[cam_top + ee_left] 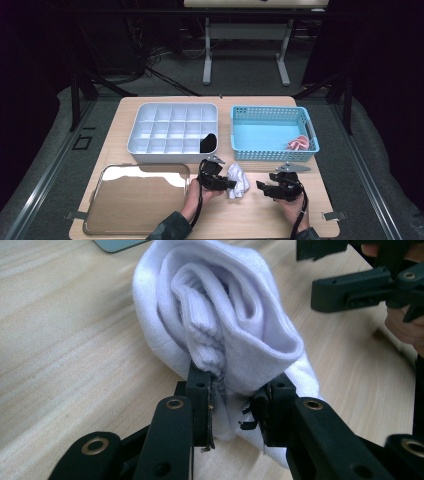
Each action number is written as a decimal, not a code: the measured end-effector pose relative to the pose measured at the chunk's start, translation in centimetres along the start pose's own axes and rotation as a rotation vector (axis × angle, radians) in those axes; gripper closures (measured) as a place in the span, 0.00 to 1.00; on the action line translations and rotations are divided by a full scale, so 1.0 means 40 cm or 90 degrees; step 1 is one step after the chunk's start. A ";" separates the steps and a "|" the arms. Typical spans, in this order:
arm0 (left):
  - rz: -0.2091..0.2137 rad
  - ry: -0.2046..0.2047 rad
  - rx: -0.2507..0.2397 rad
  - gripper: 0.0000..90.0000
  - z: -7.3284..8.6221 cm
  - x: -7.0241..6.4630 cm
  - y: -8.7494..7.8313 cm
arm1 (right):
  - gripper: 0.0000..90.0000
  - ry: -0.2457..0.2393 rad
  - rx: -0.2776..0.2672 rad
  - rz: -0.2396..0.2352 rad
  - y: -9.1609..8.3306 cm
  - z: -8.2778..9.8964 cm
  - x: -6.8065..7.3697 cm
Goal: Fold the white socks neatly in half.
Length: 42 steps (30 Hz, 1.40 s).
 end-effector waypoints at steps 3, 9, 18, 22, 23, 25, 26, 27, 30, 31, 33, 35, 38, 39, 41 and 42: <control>-0.002 0.001 -0.006 0.80 0.004 0.001 -0.004 | 0.24 -0.002 -0.011 0.043 -0.015 0.017 -0.027; -0.004 0.003 -0.017 0.80 0.013 0.003 -0.017 | 0.17 -0.026 -0.010 0.103 -0.022 0.040 -0.054; -0.019 0.014 -0.037 0.80 0.017 0.001 -0.049 | 0.12 -0.042 -0.003 0.140 -0.017 0.057 -0.067; -0.021 0.015 -0.045 0.80 0.019 -0.001 -0.065 | 0.09 -0.038 0.000 0.141 -0.015 0.063 -0.074; -0.021 0.015 -0.048 0.80 0.019 -0.001 -0.069 | 0.08 -0.037 -0.001 0.143 -0.015 0.063 -0.076; -0.022 0.013 -0.053 0.80 0.019 -0.001 -0.076 | 0.08 -0.036 0.003 0.135 -0.012 0.064 -0.077; -0.024 0.013 -0.057 0.80 0.019 0.001 -0.082 | 0.08 -0.031 0.009 0.136 -0.009 0.064 -0.077; -0.027 0.014 -0.060 0.80 0.019 0.002 -0.086 | 0.08 -0.030 0.009 0.135 -0.007 0.064 -0.077; -0.030 0.010 -0.070 0.80 0.021 0.004 -0.103 | 0.08 -0.026 0.012 0.132 -0.008 0.065 -0.078; -0.032 0.010 -0.076 0.80 0.022 0.006 -0.113 | 0.08 -0.026 0.010 0.130 -0.007 0.065 -0.079; -0.034 0.009 -0.079 0.80 0.022 0.007 -0.118 | 0.08 -0.024 0.010 0.129 -0.007 0.065 -0.079; -0.037 0.008 -0.081 0.80 0.024 0.008 -0.130 | 0.08 -0.024 0.008 0.125 -0.006 0.065 -0.080; -0.044 0.009 -0.085 0.80 0.024 0.010 -0.143 | 0.08 -0.024 0.008 0.126 -0.006 0.065 -0.080; -0.044 0.010 -0.085 0.80 0.024 0.010 -0.148 | 0.08 -0.022 0.007 0.126 -0.006 0.065 -0.079; -0.049 0.009 -0.088 0.80 0.024 0.011 -0.155 | 0.08 -0.021 0.007 0.126 -0.006 0.065 -0.079; -0.050 0.012 -0.087 0.80 0.024 0.012 -0.159 | 0.08 -0.021 0.007 0.126 -0.006 0.065 -0.079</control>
Point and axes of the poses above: each handheld gripper's, and its own axes: y roughly forward along the jaws, z roughly out of its underside, x roughly to its left, the point moved 4 cm from there along y, roughly forward along the jaws, and after that the axes turned 2 degrees about x, right-handed, at the moved point
